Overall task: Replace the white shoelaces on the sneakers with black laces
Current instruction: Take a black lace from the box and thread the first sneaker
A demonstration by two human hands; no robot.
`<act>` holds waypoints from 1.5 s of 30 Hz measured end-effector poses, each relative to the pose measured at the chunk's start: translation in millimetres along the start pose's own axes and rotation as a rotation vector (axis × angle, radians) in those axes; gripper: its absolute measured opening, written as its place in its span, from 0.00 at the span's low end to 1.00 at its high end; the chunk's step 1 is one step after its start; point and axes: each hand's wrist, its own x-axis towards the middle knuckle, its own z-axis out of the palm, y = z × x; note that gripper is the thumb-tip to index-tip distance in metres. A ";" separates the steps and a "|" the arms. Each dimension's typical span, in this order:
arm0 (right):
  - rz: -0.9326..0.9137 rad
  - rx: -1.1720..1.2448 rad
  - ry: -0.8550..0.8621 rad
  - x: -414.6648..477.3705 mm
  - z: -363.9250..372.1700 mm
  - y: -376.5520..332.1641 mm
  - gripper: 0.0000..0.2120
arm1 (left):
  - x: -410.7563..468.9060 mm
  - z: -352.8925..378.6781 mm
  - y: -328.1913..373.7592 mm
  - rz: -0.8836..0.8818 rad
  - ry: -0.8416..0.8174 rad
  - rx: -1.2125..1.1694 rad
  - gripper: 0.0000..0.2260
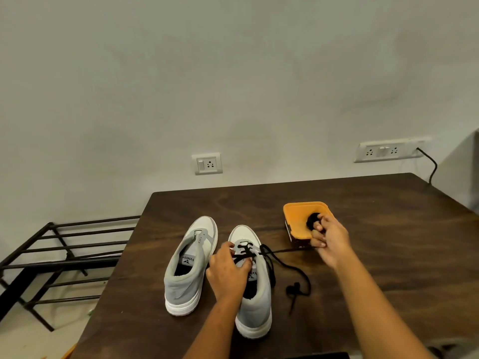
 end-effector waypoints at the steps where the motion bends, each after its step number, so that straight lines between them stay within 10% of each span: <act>1: -0.049 -0.281 -0.068 -1.8 -2.5 -1.3 0.12 | -0.5 0.0 -0.9 -0.020 0.007 0.020 0.24; 5: -0.187 -1.346 -0.437 -5.0 5.9 35.1 0.07 | -4.7 0.7 -1.9 -0.095 0.005 0.052 0.35; 8: -0.137 -1.507 -0.540 -12.2 16.0 65.7 0.07 | -8.6 -0.7 1.6 -0.230 -0.051 -0.025 0.39; 17: -0.137 -0.315 -0.163 -23.8 32.0 62.3 0.13 | -9.3 2.4 -0.2 -0.308 -0.088 -0.152 0.35; 25: 0.074 0.364 -0.221 -26.3 33.9 17.7 0.17 | -10.6 3.7 -3.0 -0.114 0.001 -0.091 0.29; 28: 0.043 -0.180 -0.234 -22.8 33.2 12.2 0.14 | -8.8 5.2 -4.0 -0.107 -0.033 -0.079 0.28; 32: -0.134 -1.577 -0.426 -12.7 23.3 36.9 0.16 | -8.2 6.0 -4.1 -0.129 -0.038 -0.101 0.29; 34: -0.127 -1.806 -0.470 -14.9 23.8 49.8 0.16 | -7.4 6.2 -4.4 -0.128 -0.038 -0.090 0.28; 45: 0.105 -0.625 -0.621 -45.1 1.6 15.5 0.17 | -6.4 6.0 -2.5 -0.080 -0.005 -0.051 0.12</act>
